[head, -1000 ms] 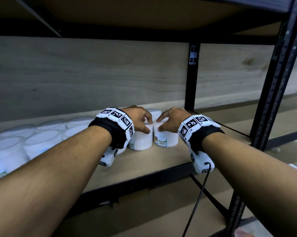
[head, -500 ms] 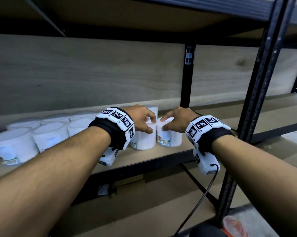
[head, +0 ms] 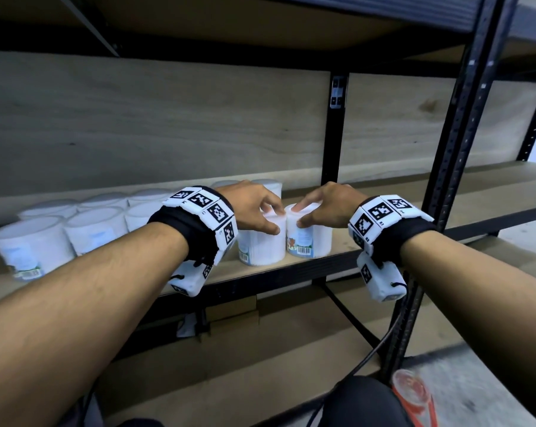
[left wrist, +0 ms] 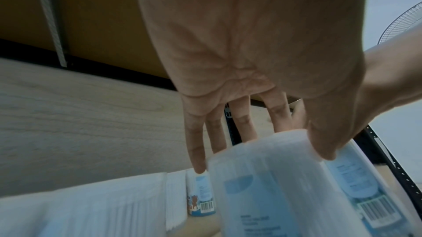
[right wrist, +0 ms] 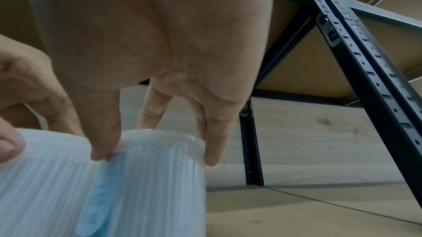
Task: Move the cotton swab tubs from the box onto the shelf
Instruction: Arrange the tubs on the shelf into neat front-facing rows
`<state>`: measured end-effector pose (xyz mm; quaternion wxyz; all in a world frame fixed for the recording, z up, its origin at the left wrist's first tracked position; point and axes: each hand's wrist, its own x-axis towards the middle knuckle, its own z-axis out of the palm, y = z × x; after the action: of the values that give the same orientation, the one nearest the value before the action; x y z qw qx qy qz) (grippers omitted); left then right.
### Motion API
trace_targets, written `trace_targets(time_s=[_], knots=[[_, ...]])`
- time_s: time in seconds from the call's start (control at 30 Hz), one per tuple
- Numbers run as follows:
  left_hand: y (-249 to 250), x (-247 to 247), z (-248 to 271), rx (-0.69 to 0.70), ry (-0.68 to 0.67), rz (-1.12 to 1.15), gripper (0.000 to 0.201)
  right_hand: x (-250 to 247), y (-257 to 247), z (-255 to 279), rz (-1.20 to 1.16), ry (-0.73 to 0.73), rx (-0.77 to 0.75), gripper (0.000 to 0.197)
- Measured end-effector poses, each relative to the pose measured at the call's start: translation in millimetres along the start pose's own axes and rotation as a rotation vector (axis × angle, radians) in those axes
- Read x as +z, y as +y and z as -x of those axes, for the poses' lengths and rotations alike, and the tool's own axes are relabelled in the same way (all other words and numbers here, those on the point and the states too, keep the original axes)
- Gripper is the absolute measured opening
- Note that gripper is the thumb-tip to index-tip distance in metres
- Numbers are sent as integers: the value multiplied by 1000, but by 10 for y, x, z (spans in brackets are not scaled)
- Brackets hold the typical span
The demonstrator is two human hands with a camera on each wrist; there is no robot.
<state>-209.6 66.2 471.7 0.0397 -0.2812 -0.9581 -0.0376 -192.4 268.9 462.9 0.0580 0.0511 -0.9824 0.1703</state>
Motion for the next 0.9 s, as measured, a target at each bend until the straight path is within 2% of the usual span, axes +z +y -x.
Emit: trace_targets(time_s=[0.23, 0.37, 0.5, 0.57, 0.67, 0.9], knots=[[-15, 4, 14, -3, -7, 8, 45, -36, -29, 51, 35, -24, -29, 38], [-31, -47, 10, -20, -65, 44, 50, -122, -74, 30, 90, -140, -49, 47], [-49, -71, -54, -73, -173, 4, 75, -243, -126, -50, 56, -163, 31, 66], [-45, -88, -97, -106, -242, -20, 85, -270, -178, -121, 117, -174, 79, 70], [-8, -114, -133, -133, -269, -41, 80, -253, -278, -189, 219, -187, 133, 73], [-30, -151, -148, -129, -266, -48, 64, -188, -380, -277, 213, -181, 163, 63]])
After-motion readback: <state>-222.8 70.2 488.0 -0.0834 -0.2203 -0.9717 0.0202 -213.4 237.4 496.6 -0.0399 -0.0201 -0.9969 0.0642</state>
